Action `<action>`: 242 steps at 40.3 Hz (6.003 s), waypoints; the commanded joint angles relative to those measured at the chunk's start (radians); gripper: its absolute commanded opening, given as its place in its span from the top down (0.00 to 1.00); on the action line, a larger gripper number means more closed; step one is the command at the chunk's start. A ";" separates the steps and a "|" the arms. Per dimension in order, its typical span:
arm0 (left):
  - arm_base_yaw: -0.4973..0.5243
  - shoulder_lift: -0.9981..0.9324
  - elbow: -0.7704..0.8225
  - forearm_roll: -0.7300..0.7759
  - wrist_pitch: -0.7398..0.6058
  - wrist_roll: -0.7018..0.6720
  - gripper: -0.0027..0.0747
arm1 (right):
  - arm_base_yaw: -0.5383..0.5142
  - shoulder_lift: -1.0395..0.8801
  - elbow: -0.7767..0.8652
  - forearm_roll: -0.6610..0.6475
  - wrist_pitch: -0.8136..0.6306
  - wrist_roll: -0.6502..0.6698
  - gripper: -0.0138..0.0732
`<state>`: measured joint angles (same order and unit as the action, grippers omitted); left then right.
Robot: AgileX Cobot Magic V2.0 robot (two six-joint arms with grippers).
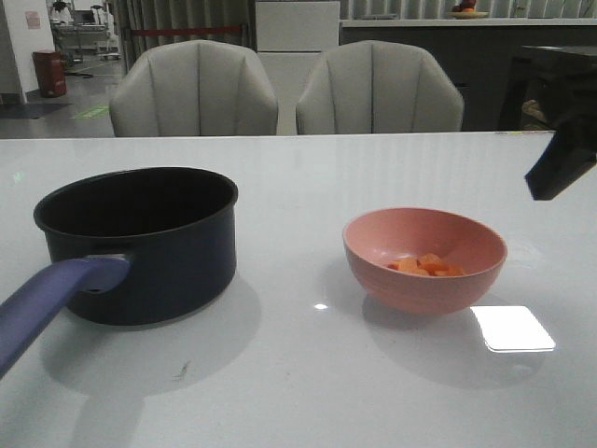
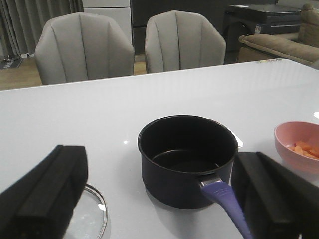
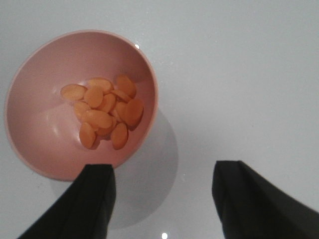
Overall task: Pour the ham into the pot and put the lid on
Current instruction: 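Reach the right gripper to the pink bowl rim and grasp it, then lift the pink bowl and carry it over the saucepan with the right gripper, then tilt the pink bowl with the right gripper to pour carrots into the saucepan, then carry the empty bowl back and set it on the table with the right gripper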
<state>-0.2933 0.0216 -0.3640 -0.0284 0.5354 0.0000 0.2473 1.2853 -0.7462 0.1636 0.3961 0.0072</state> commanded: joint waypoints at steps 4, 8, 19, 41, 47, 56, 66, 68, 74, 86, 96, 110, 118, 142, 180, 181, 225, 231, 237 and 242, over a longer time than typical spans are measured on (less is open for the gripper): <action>-0.009 0.012 -0.024 -0.001 -0.087 0.000 0.16 | 0.002 0.127 -0.126 0.035 -0.040 -0.001 0.24; -0.009 0.012 -0.024 -0.001 -0.087 0.000 0.16 | 0.002 0.205 -0.170 0.064 -0.039 -0.001 0.24; -0.009 0.012 -0.024 -0.001 -0.087 0.000 0.16 | 0.002 0.389 -0.264 0.076 0.001 -0.001 0.38; -0.009 0.012 -0.024 -0.001 -0.087 0.000 0.16 | 0.008 0.376 -0.391 0.110 0.087 -0.022 0.68; -0.009 0.012 -0.024 -0.001 -0.087 0.000 0.16 | 0.061 0.313 -0.499 0.109 0.125 -0.067 0.68; -0.009 0.012 -0.024 -0.001 -0.087 0.000 0.16 | 0.207 0.285 -0.626 0.104 0.073 -0.108 0.68; -0.009 0.012 -0.024 -0.001 -0.087 0.000 0.16 | 0.371 0.309 -0.585 0.092 -0.356 -0.205 0.68; -0.009 0.012 -0.024 -0.001 -0.087 0.000 0.16 | 0.396 0.321 -0.565 0.082 -0.484 -0.225 0.68; -0.009 0.012 -0.024 -0.001 -0.087 0.000 0.16 | 0.468 0.375 -0.510 0.052 -0.773 -0.357 0.68; -0.009 0.012 -0.024 -0.001 -0.087 0.000 0.16 | 0.550 0.527 -0.504 0.125 -1.014 -0.725 0.68; -0.009 0.012 -0.024 -0.001 -0.087 0.000 0.16 | 0.616 0.646 -0.504 0.258 -1.387 -1.128 0.68; -0.009 0.012 -0.024 -0.001 -0.087 0.000 0.16 | 0.628 0.790 -0.504 0.063 -1.682 -1.387 0.68; -0.009 0.012 -0.024 -0.001 -0.087 0.000 0.16 | 0.628 0.796 -0.505 0.082 -1.682 -1.291 0.68; -0.009 0.012 -0.024 -0.001 -0.087 0.000 0.16 | 0.603 0.475 -0.506 0.468 -0.821 -0.766 0.69; -0.009 0.012 -0.024 -0.001 -0.087 0.000 0.16 | 0.006 0.274 -0.502 0.226 0.207 -0.480 0.69; -0.009 0.012 -0.024 -0.001 -0.087 0.000 0.16 | -0.003 0.280 -0.502 0.224 0.212 -0.465 0.69; -0.009 0.012 -0.024 -0.001 -0.087 0.000 0.16 | -0.031 0.386 -0.509 0.225 0.148 -0.342 0.37; -0.009 0.012 -0.024 -0.001 -0.087 0.000 0.16 | -0.031 0.240 -0.500 0.210 0.159 -0.348 0.37; -0.009 0.012 -0.024 -0.001 -0.087 0.000 0.16 | -0.031 0.066 -0.455 0.210 0.148 -0.357 0.37; -0.009 0.012 -0.024 -0.001 -0.087 0.000 0.16 | -0.031 -0.062 -0.386 0.211 0.075 -0.358 0.37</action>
<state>-0.2933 0.0216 -0.3640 -0.0276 0.5315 0.0000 0.2206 1.3268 -1.1451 0.3768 0.5666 -0.3416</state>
